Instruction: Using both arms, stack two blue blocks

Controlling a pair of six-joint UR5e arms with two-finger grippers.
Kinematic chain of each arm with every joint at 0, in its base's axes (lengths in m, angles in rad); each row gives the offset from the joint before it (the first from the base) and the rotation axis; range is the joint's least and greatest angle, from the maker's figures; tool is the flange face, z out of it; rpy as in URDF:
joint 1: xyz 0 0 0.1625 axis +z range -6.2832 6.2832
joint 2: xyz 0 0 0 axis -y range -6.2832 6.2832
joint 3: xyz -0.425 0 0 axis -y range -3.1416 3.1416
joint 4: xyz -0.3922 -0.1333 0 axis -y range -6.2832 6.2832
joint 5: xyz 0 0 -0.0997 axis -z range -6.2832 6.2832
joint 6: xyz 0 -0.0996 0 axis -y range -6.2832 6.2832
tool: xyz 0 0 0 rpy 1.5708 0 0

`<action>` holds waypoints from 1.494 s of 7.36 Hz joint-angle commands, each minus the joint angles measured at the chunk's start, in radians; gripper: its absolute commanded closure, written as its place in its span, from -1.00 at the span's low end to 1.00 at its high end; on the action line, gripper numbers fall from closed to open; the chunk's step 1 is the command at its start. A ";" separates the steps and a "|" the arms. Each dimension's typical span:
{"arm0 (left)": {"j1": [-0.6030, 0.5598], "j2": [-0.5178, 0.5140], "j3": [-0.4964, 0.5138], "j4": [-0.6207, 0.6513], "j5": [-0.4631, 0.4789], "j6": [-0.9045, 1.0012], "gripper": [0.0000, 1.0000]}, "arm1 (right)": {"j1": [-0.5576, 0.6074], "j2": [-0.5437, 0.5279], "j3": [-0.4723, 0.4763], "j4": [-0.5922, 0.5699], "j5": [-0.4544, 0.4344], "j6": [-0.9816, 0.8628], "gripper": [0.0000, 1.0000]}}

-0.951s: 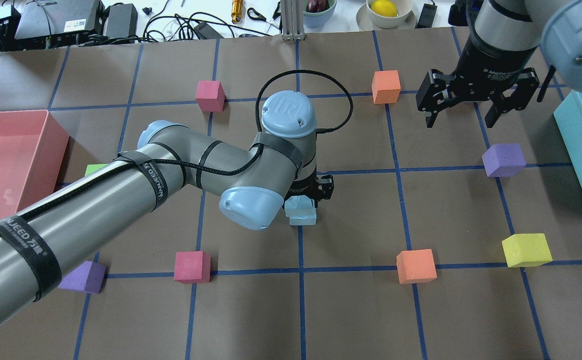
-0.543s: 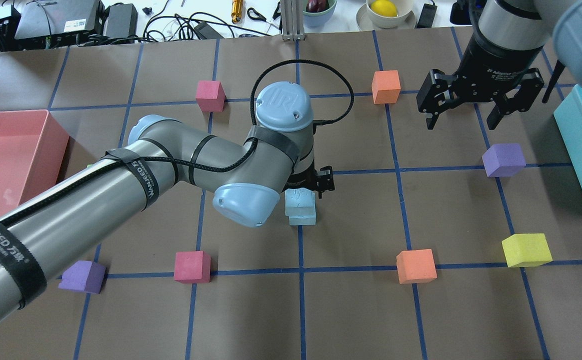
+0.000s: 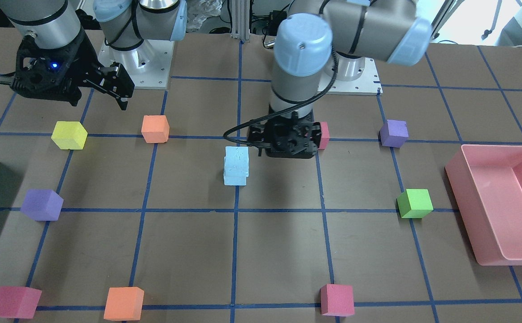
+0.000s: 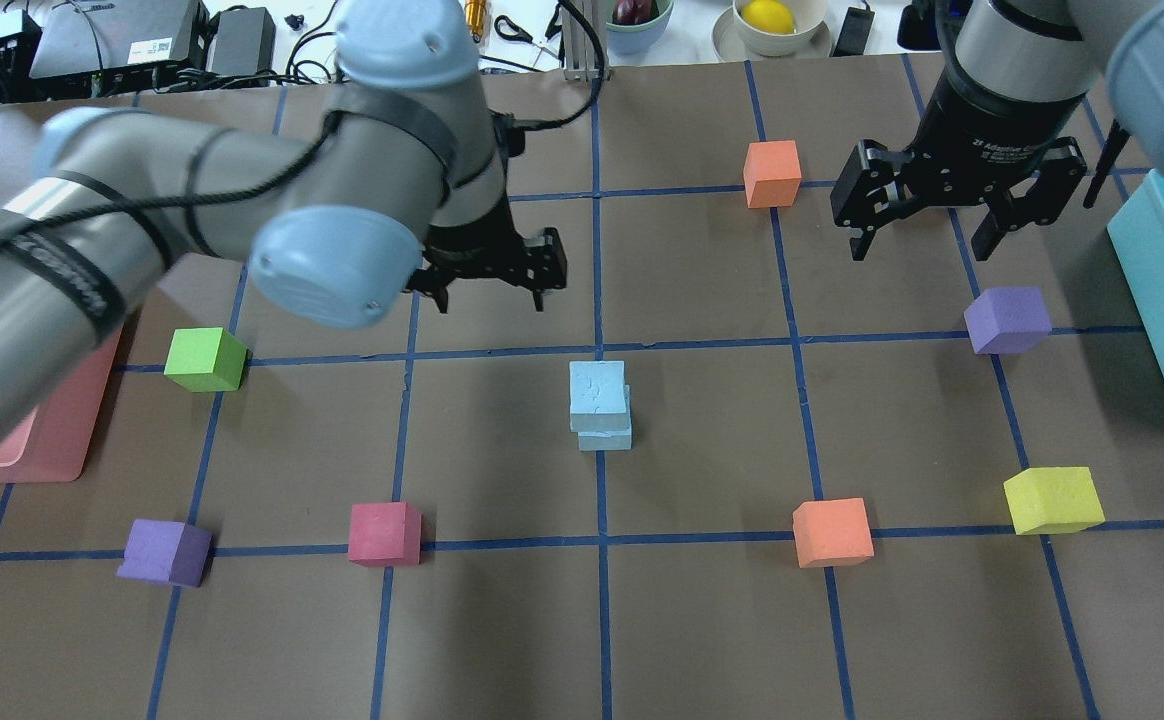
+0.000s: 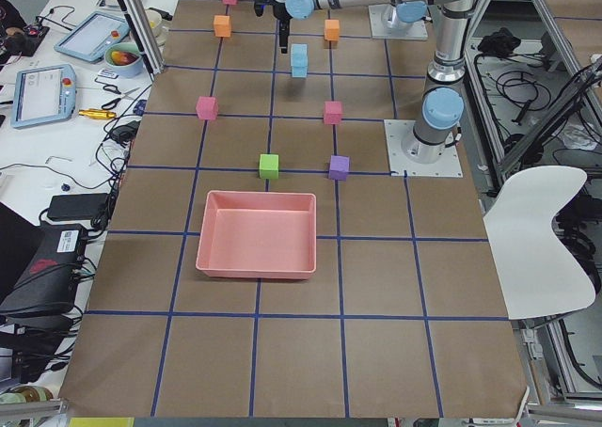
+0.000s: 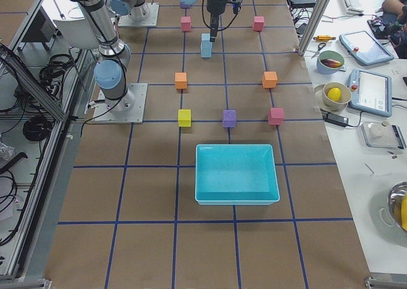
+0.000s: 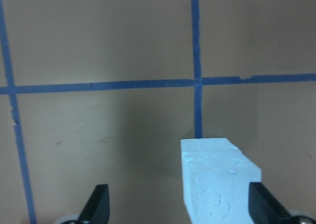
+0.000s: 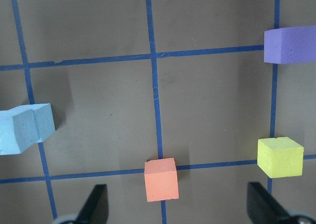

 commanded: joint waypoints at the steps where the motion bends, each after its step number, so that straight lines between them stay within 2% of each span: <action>1: 0.207 0.107 0.065 -0.194 0.006 0.236 -1.00 | 0.001 -0.002 0.001 0.000 0.001 -0.002 -1.00; 4: 0.237 0.211 0.066 -0.190 0.004 0.255 -1.00 | 0.002 -0.003 0.004 0.002 -0.002 -0.002 -1.00; 11: 0.247 0.221 0.079 -0.190 0.006 0.283 -1.00 | 0.004 -0.008 -0.004 0.016 0.001 0.006 -1.00</action>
